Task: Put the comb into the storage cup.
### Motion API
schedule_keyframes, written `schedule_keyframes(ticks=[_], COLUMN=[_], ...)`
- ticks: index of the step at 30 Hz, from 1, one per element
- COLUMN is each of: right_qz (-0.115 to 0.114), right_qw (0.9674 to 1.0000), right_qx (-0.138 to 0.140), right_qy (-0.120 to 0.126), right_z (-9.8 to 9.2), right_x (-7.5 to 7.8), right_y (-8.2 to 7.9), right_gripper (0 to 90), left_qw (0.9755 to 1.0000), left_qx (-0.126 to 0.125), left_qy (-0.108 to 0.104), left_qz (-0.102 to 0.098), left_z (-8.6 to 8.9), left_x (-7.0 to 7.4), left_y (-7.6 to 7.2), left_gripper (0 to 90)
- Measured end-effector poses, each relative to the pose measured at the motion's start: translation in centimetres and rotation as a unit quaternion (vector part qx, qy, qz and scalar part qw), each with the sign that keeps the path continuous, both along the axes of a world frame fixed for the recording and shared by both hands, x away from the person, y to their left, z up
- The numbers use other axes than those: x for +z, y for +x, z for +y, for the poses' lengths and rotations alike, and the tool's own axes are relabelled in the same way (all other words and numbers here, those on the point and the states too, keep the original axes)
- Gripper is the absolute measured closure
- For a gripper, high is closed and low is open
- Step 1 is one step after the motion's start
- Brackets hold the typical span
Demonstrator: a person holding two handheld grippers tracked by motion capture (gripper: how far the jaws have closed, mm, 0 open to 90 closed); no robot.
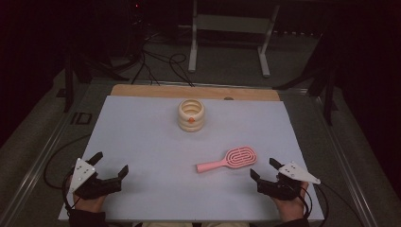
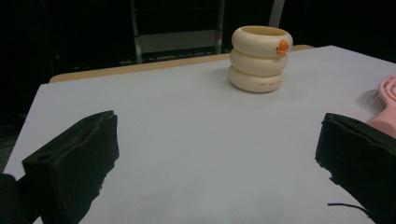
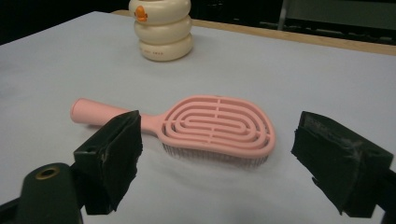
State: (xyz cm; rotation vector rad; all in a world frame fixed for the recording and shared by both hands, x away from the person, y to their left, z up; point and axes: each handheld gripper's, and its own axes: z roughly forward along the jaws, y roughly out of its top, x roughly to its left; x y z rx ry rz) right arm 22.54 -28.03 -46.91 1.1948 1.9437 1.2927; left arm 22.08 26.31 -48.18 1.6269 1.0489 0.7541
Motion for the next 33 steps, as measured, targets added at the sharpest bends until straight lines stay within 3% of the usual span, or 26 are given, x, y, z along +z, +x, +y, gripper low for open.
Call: schedule_keyframes(ticks=[5, 9, 13, 19, 22, 28, 33], right_qz=[-0.003, -0.002, 0.01, 0.023, 0.025, 0.047, 0.064], right_qw=[0.9999, 0.9996, 0.9994, 0.9989, 0.9983, 0.9956, 0.994], right_qx=[-0.002, -0.008, 0.0, 0.001, -0.002, -0.005, -0.014], right_qy=[-0.01, -0.026, -0.032, -0.041, -0.053, -0.082, -0.088], right_z=[0.6, 1.2, 1.3, 1.3, 1.4, 1.9, 2.1], right_x=[0.0, 0.1, -0.1, -0.3, -0.4, -0.7, -1.0], right_y=[0.1, 0.2, 0.3, 0.4, 0.5, 0.9, 1.5], right_gripper=[21.2, 35.3, 55.2, 73.9, 87.5, 90.0, 90.0], left_qw=[1.0, 1.0, 1.0, 1.0, 1.0, 1.0, 1.0], left_qx=[-0.001, -0.001, 0.0, -0.002, -0.002, -0.003, -0.003], left_qy=[0.001, 0.0, -0.001, 0.0, 0.0, 0.002, 0.001], left_qz=[0.0, 0.001, 0.001, 0.001, 0.001, 0.002, 0.002], left_z=[-0.1, -0.1, -0.1, -0.2, -0.2, -0.3, -0.3], left_x=[0.0, 0.0, 0.0, -0.1, -0.1, -0.1, -0.1], left_y=[0.0, 0.0, 0.0, 0.0, 0.0, 0.0, 0.0], left_gripper=[0.2, 0.2, 0.2, 0.3, 0.3, 0.3, 0.3])
